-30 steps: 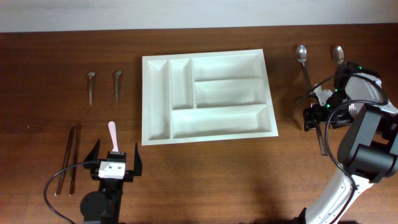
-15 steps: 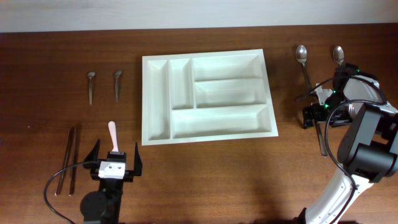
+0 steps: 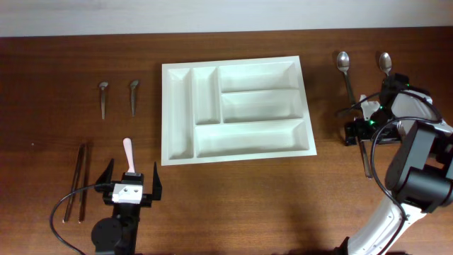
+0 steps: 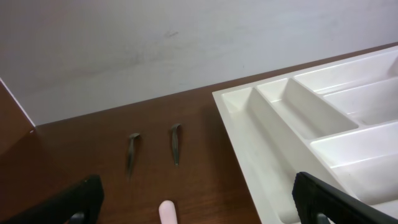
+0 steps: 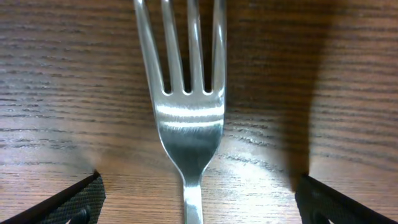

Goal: Pack container
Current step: 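Lower the right gripper and close it on the fork handle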

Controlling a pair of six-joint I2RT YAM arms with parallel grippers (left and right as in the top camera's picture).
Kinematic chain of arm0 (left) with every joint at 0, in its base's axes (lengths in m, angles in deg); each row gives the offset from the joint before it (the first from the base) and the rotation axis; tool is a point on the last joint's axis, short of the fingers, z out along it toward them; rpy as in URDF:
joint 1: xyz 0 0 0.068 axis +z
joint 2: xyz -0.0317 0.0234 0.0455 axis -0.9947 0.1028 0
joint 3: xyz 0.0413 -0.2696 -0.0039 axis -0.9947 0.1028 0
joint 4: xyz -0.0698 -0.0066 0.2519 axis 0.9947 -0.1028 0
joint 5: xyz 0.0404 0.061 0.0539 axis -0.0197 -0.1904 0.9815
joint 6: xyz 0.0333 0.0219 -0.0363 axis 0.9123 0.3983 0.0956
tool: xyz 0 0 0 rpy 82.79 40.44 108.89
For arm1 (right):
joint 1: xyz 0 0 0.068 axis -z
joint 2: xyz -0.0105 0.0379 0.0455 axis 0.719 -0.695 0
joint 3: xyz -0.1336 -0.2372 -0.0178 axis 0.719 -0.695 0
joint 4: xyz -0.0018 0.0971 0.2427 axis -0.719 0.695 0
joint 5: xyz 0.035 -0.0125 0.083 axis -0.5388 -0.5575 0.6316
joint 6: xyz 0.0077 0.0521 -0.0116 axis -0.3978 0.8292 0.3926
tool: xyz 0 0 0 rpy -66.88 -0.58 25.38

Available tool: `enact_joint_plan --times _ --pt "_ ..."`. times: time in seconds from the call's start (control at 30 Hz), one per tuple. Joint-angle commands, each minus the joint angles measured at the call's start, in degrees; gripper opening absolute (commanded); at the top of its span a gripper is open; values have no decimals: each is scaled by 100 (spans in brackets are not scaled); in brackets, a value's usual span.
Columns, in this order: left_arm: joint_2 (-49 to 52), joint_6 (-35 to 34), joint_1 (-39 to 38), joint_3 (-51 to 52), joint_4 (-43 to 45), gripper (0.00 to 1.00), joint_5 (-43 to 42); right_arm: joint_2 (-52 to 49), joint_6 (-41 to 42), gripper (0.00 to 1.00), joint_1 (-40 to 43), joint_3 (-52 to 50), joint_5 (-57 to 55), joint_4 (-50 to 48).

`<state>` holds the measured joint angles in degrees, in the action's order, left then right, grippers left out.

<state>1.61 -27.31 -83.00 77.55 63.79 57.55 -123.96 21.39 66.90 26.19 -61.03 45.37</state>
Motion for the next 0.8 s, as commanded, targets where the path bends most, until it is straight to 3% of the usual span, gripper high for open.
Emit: enact_joint_plan --times 0.0,0.33,0.43,0.57,0.77 --pt "-48 -13 17 46 -2 99 39 -306 44 99 -22 -573 -116 -192" --pt "-48 -13 17 46 0 99 39 -306 44 97 -22 -1176 -118 -592" --pt "-48 -13 20 46 0 99 42 -306 46 71 -22 -1180 -118 -625" --pt "-48 -13 20 46 -2 99 42 -306 44 50 -22 -1180 -118 -643" --pt "-48 -13 20 46 0 99 42 -306 44 46 -22 -1180 -120 -645"
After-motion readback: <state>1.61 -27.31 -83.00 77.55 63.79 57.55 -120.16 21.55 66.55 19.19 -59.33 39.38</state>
